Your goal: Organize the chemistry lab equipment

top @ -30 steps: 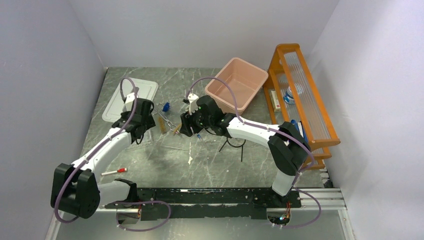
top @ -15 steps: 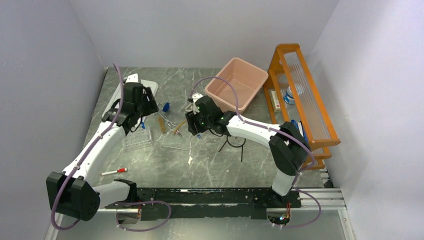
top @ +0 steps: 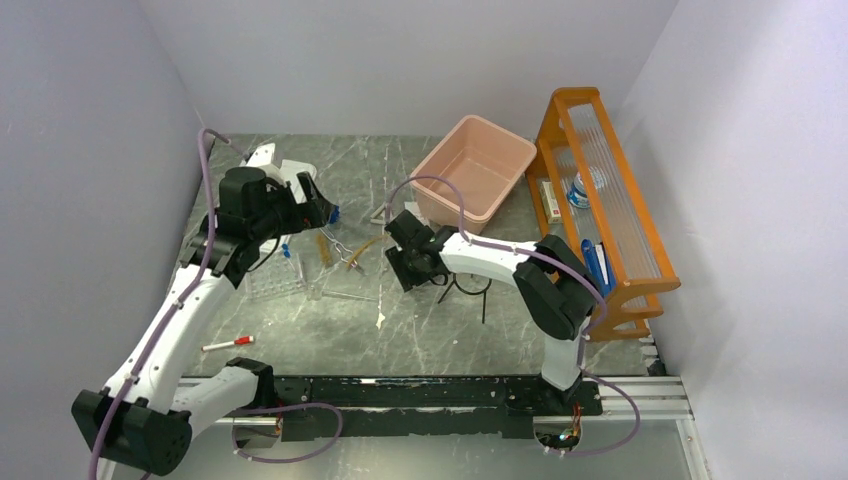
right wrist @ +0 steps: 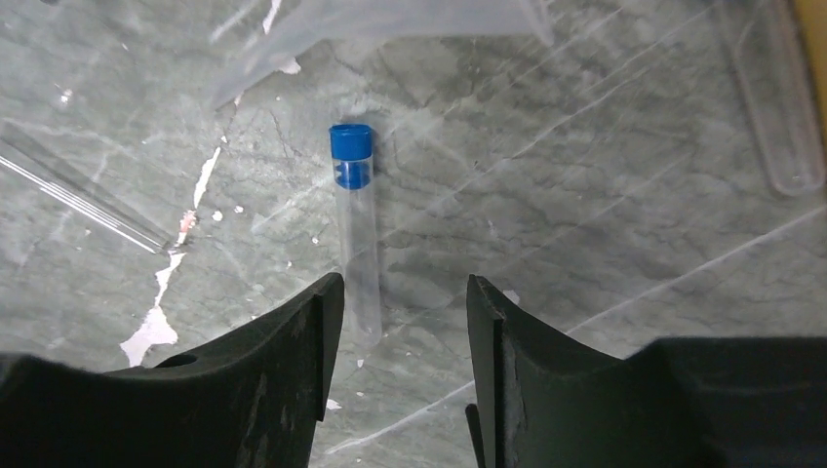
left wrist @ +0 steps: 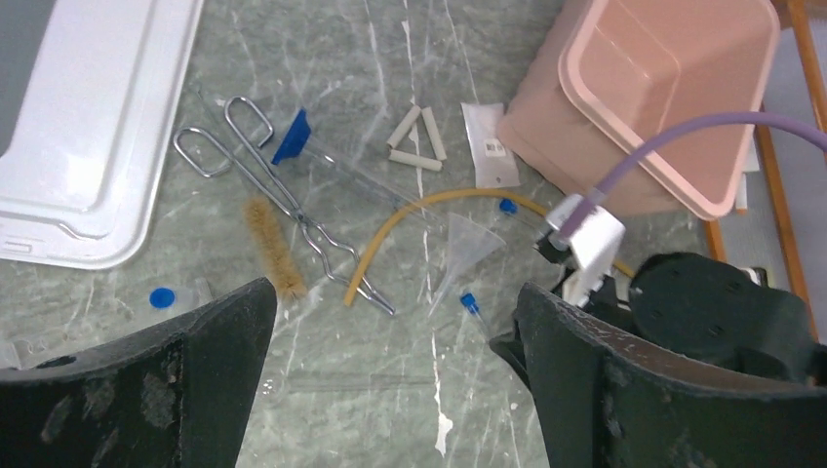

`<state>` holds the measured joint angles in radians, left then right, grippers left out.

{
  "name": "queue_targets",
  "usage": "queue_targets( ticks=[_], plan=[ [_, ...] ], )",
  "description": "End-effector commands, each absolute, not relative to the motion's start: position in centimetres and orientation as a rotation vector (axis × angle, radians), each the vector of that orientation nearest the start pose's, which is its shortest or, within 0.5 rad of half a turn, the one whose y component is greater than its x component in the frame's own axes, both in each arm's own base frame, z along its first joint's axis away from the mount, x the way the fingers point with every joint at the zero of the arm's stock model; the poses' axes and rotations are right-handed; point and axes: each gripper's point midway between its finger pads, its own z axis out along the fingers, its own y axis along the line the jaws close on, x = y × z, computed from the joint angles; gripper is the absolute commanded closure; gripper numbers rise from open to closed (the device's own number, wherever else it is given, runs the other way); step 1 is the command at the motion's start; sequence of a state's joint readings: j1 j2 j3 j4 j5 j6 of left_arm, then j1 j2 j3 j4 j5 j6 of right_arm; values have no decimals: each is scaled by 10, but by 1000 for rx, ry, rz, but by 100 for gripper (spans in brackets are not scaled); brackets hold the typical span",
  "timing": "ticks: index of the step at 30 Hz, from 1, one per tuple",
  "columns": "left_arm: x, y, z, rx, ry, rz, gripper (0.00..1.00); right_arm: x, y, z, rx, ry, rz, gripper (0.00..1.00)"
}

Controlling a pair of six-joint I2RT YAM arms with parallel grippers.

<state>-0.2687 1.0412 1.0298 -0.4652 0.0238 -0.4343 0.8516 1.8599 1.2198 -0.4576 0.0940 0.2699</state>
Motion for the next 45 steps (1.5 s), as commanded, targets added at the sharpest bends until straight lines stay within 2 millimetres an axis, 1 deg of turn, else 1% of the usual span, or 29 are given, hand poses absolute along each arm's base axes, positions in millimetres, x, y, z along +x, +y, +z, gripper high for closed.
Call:
queue_targets(
  ticks=[1, 5, 9, 11, 16, 18, 20, 22, 24, 25, 27, 30, 34, 37, 40, 43, 45],
  plan=[
    [297, -118, 244, -122, 2113, -542, 3, 262, 304, 16, -748, 2613, 239, 48],
    [289, -119, 244, -109, 2115, -559, 3, 258, 310, 12, -747, 2628, 243, 48],
    [280, -123, 242, -110, 2137, -597, 2, 253, 308, 5, -733, 2652, 198, 54],
    [276, -123, 241, -120, 2136, -613, 2, 251, 308, 1, -736, 2655, 191, 61],
    [268, -119, 237, -137, 2144, -599, 2, 245, 309, -6, -770, 2648, 216, 82],
    [263, -119, 233, -144, 2158, -604, 2, 243, 310, -8, -793, 2632, 236, 87],
    [258, -123, 231, -141, 2164, -641, 2, 244, 314, -3, -826, 2586, 258, 92],
    [253, -129, 231, -127, 2163, -695, 2, 246, 320, 10, -844, 2520, 287, 92],
    [250, -132, 232, -160, 2164, -734, 2, 246, 328, 29, -849, 2446, 356, 93],
    [249, -133, 233, -191, 2171, -747, 5, 247, 335, 46, -843, 2387, 409, 93],
    [245, -135, 237, -247, 2176, -781, 8, 244, 343, 72, -841, 2297, 500, 93],
    [241, -142, 240, -322, 2184, -861, 9, 239, 350, 114, -821, 2158, 632, 92],
    [232, -162, 249, -335, 2189, -1045, 11, 223, 358, 166, -862, 1958, 810, 92],
    [225, -179, 260, -280, 2182, -1197, 15, 217, 360, 200, -881, 1831, 873, 91],
    [220, -191, 271, -202, 2172, -1296, 17, 211, 361, 223, -903, 1755, 913, 91],
    [216, -196, 268, -171, 2217, -1340, 18, 205, 364, 235, -947, 1717, 943, 91],
    [211, -204, 265, -133, 2242, -1421, 18, 200, 367, 238, -986, 1706, 962, 91]
  ],
)
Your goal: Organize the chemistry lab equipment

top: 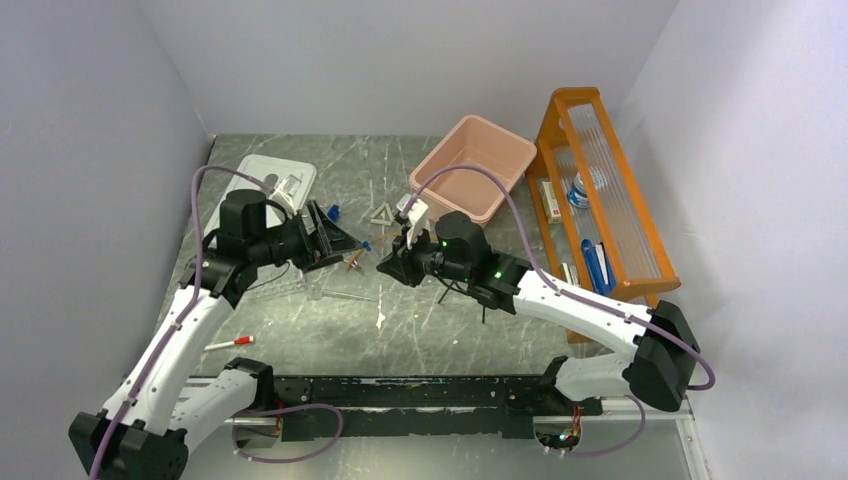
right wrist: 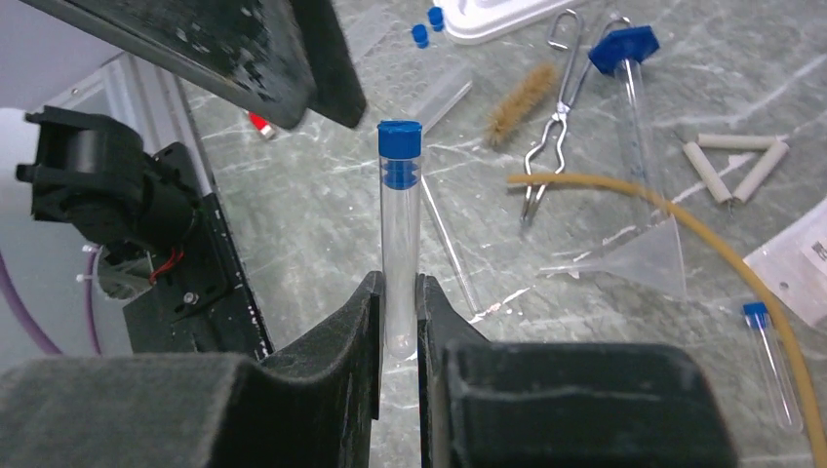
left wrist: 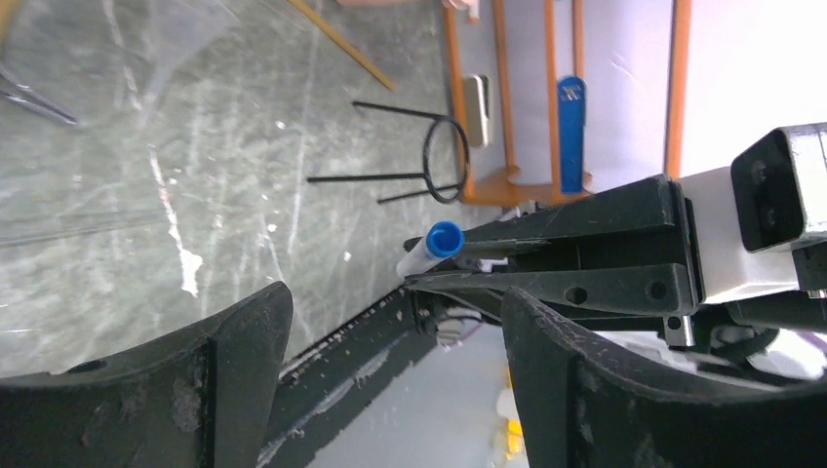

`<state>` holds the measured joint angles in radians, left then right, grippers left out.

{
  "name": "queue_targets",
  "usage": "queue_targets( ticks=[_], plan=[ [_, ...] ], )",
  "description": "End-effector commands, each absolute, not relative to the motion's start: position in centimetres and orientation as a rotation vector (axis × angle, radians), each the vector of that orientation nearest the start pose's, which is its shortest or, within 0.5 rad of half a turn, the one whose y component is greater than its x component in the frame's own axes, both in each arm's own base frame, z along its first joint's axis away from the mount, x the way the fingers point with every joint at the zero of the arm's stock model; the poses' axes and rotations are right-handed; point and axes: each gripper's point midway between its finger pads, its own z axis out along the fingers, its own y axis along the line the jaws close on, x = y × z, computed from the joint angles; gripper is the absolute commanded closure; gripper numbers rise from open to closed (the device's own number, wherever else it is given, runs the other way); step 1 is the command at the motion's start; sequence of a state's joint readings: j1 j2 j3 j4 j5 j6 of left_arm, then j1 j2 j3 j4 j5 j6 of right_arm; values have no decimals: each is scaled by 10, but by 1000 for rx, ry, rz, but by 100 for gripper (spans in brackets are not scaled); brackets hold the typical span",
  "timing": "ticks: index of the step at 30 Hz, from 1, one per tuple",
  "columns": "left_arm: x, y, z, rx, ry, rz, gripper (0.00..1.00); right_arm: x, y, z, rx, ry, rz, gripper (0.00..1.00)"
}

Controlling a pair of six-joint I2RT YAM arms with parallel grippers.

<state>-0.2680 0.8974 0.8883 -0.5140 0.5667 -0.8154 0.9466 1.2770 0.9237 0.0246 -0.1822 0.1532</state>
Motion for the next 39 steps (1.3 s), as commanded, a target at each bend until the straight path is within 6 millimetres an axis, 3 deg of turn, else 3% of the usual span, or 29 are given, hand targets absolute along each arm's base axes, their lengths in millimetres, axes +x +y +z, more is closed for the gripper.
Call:
queue_targets(
  ticks=[1, 5, 9, 17, 27, 34, 37, 39],
  plan=[
    [209, -207, 264, -124, 2247, -1454, 18, 199, 367, 237, -1003, 1704, 965, 91],
    [209, -209, 258, -115, 2270, -1467, 17, 196, 367, 231, -1058, 1717, 957, 91],
    [211, -208, 247, -136, 2322, -1403, 27, 193, 367, 221, -1131, 1745, 932, 91],
    [212, -209, 230, -165, 2370, -1399, 55, 193, 365, 207, -1213, 1762, 867, 91],
    [201, -223, 217, -117, 2430, -1442, 57, 190, 369, 204, -1233, 1759, 879, 91],
    [198, -224, 209, -111, 2448, -1408, 81, 189, 369, 201, -1242, 1758, 878, 90],
    [199, -223, 207, -110, 2444, -1396, 95, 188, 368, 200, -1247, 1755, 884, 85],
    [201, -222, 206, -107, 2439, -1372, 95, 188, 367, 200, -1230, 1768, 883, 70]
  ],
)
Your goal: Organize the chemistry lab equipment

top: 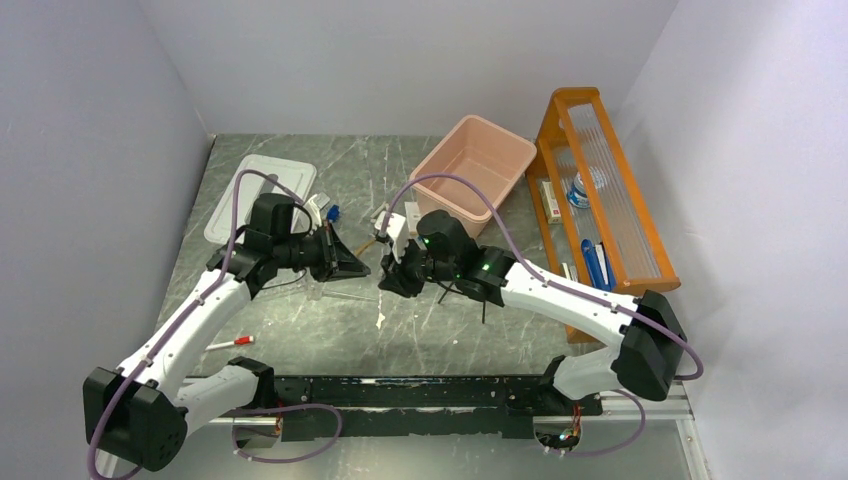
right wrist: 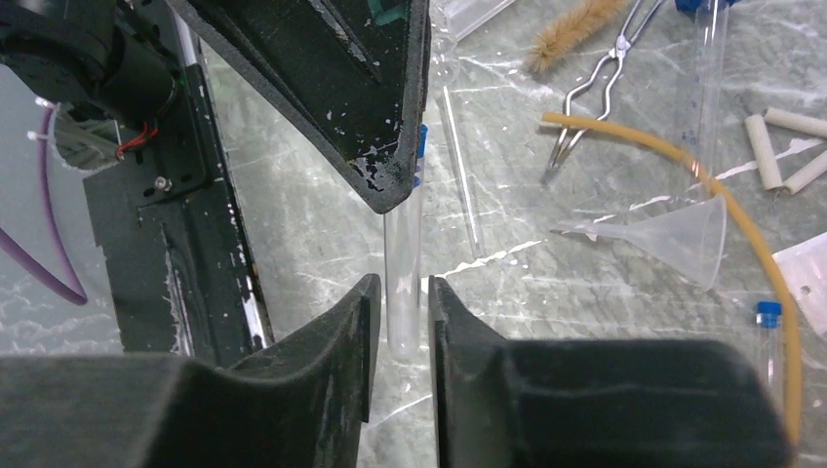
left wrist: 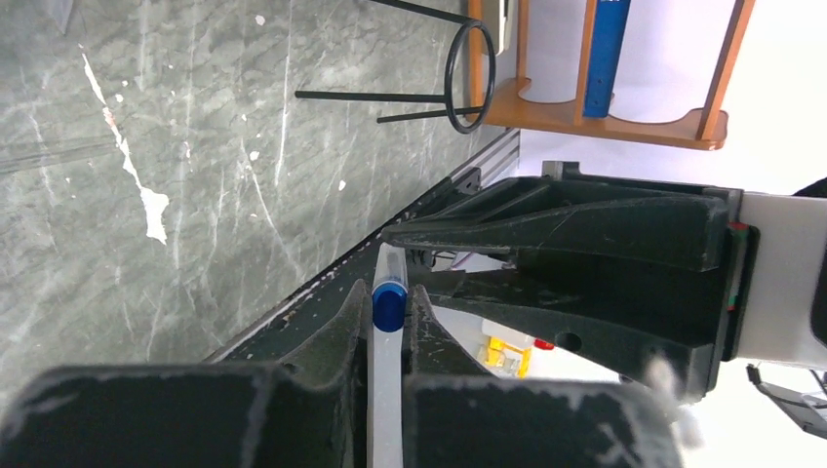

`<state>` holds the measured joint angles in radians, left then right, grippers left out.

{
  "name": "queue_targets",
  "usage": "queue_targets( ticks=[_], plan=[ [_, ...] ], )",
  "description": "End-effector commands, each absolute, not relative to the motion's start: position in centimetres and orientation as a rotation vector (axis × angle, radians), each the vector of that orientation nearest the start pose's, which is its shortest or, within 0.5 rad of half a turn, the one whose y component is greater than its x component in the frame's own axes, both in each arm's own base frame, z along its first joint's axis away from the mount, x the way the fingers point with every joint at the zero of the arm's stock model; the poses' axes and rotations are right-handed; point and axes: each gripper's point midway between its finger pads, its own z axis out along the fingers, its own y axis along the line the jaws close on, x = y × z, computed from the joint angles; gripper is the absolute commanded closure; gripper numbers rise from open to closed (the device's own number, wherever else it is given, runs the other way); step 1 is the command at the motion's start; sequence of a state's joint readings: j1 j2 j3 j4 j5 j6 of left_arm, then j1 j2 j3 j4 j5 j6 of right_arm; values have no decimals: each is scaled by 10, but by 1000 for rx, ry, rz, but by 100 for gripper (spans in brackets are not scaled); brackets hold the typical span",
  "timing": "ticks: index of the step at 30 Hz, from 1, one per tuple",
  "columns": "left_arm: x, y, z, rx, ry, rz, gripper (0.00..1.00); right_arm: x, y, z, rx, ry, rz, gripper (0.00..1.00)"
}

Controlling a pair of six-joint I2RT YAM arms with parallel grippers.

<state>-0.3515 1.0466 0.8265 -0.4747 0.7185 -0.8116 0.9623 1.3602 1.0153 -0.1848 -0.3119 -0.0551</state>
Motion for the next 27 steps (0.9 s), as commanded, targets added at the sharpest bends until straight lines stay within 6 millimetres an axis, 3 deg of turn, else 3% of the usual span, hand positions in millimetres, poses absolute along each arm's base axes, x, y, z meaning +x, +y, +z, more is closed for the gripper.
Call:
queue_targets(
  ticks=[1, 4, 7, 10, 14, 20, 27],
  plan=[
    [202, -220, 205, -109, 2438, -1357, 95, 189, 366, 199, -1216, 1781, 881, 62],
    [209, -213, 205, -110, 2429, -1263, 95, 193, 363, 198, -1158, 1816, 861, 40],
    [221, -194, 199, -153, 2437, -1060, 95, 198, 357, 199, -1068, 1831, 842, 31],
    [233, -161, 192, -232, 2452, -773, 95, 205, 350, 199, -977, 1852, 814, 29],
    [242, -98, 180, -376, 2432, -313, 95, 206, 346, 187, -920, 1913, 805, 29],
    [244, -36, 174, -485, 2337, 94, 95, 201, 348, 160, -846, 2030, 849, 31],
    [263, -34, 171, -472, 2196, 64, 95, 202, 357, 148, -761, 2074, 904, 32]
  ],
)
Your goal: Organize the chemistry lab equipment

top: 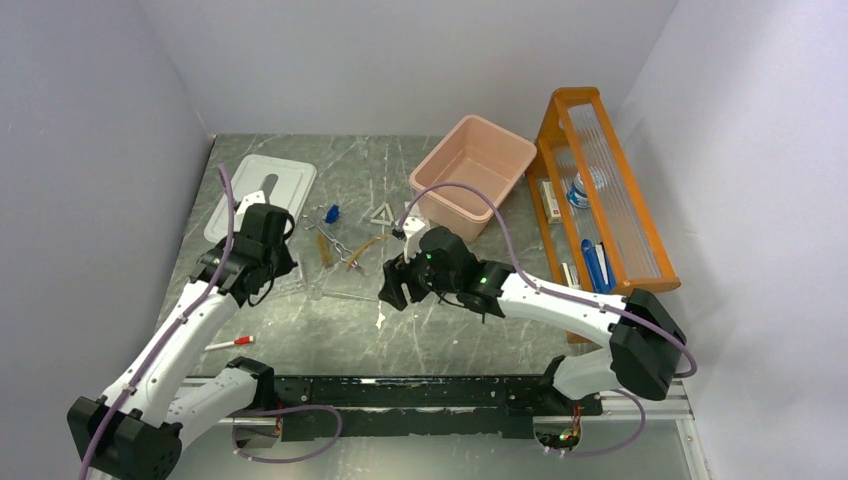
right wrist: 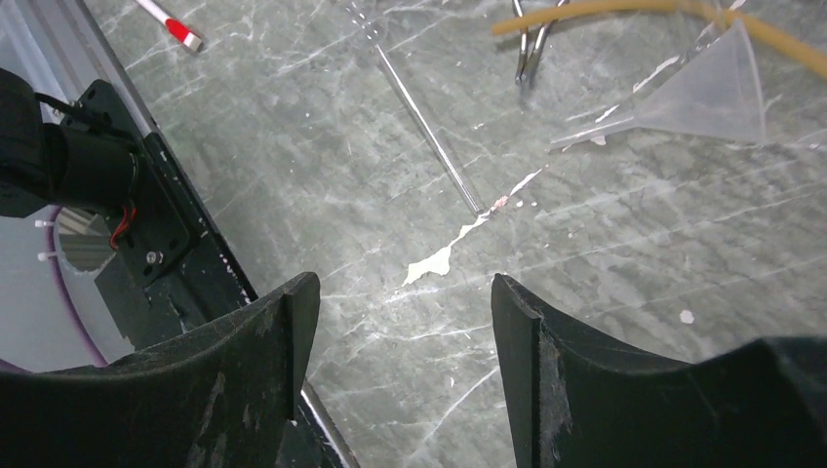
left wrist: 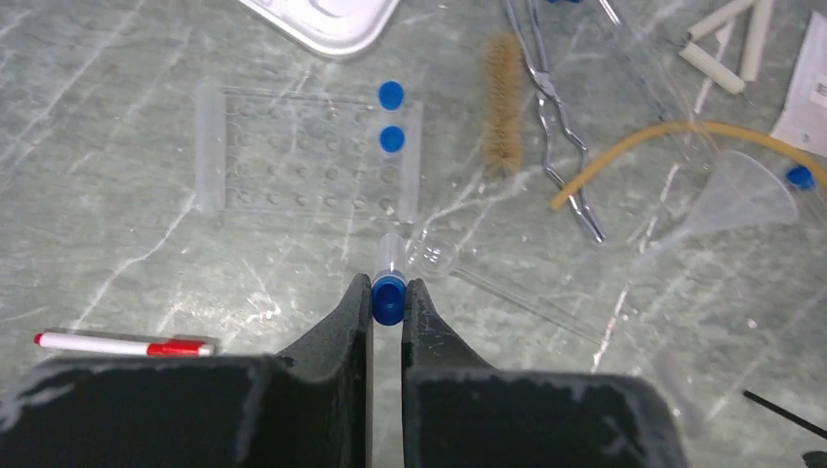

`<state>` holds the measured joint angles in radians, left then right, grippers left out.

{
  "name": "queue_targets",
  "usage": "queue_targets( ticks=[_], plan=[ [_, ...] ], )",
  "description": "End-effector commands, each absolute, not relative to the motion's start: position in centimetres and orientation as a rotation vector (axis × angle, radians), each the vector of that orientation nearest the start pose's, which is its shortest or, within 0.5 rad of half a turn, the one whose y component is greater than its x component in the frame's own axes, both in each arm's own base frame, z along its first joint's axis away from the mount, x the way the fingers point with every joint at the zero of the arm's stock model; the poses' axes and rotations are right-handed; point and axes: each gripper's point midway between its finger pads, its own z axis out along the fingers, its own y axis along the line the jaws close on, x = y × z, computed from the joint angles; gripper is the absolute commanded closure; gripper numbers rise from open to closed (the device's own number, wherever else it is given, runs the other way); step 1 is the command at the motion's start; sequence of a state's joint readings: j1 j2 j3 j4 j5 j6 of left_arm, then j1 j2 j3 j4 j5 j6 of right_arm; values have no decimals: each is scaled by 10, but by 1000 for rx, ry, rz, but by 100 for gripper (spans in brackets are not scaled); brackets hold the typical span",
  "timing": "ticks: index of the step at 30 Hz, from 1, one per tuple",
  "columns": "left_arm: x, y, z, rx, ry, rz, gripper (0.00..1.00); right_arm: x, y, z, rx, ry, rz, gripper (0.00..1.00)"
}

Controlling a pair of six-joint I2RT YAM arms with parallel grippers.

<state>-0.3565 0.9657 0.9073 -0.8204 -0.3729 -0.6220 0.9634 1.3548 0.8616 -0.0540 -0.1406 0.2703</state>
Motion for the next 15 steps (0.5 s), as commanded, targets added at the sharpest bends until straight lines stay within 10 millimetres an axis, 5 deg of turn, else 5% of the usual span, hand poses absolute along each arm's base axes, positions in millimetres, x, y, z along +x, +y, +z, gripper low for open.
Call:
queue_targets(
  ticks=[1, 15],
  plan=[
    [264, -34, 168, -468, 2197, 73, 95, 203, 359, 145, -758, 2084, 902, 32],
    [286, -40, 128, -398, 2268, 142, 95, 208, 378, 133, -710, 2135, 959, 34]
  ],
)
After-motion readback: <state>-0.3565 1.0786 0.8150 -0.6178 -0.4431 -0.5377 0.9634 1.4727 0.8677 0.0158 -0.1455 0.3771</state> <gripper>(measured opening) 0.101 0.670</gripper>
